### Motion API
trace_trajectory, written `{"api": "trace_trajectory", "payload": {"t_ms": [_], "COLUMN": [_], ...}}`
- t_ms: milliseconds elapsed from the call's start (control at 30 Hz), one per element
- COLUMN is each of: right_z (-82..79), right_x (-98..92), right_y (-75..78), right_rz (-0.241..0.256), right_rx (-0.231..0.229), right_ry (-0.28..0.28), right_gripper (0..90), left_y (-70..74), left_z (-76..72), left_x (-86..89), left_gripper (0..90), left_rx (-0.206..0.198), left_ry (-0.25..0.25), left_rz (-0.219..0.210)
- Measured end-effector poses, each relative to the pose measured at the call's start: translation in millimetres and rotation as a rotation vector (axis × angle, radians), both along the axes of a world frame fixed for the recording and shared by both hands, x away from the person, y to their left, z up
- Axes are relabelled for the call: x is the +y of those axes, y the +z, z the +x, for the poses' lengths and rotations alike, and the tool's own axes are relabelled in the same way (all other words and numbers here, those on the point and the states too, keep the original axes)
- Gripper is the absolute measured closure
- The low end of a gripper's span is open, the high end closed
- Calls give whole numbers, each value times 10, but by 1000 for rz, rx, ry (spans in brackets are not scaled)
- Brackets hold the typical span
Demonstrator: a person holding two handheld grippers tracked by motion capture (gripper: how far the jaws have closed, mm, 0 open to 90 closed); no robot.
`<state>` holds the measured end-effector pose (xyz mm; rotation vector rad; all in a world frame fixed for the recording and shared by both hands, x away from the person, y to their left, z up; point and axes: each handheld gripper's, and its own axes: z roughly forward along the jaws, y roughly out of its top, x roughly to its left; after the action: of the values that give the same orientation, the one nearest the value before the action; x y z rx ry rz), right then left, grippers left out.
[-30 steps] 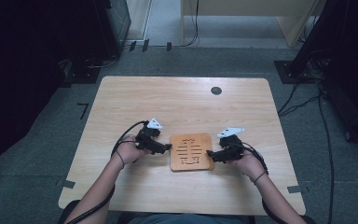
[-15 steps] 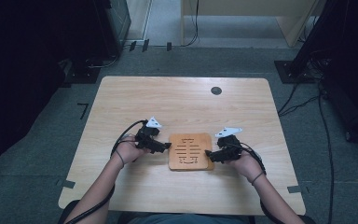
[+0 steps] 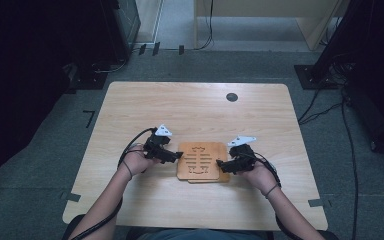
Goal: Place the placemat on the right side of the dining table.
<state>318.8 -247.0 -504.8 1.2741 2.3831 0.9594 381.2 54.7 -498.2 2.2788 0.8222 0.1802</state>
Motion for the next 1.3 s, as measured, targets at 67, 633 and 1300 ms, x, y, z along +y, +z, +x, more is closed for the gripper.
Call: {"api": "trace_trajectory", "payload": {"t_ms": [67,633,1300], "right_z": [-3,21,52], "right_x": [19,120,128], "right_y": [1,-17,121], "right_rz": [-1,-5,-19], "right_rx": [-1,-26,-35], "right_ry": [1,-9,16], "right_gripper": [184,142,212], "left_y": [4,76,112], "left_z": [-2,-52,-189], "left_x": [-5,-52,-99], "left_gripper": [175,406,420], "left_rx": [2,50,61], "left_ry": [-2,-28,-66], "left_rz": [-6,-40,-47]}}
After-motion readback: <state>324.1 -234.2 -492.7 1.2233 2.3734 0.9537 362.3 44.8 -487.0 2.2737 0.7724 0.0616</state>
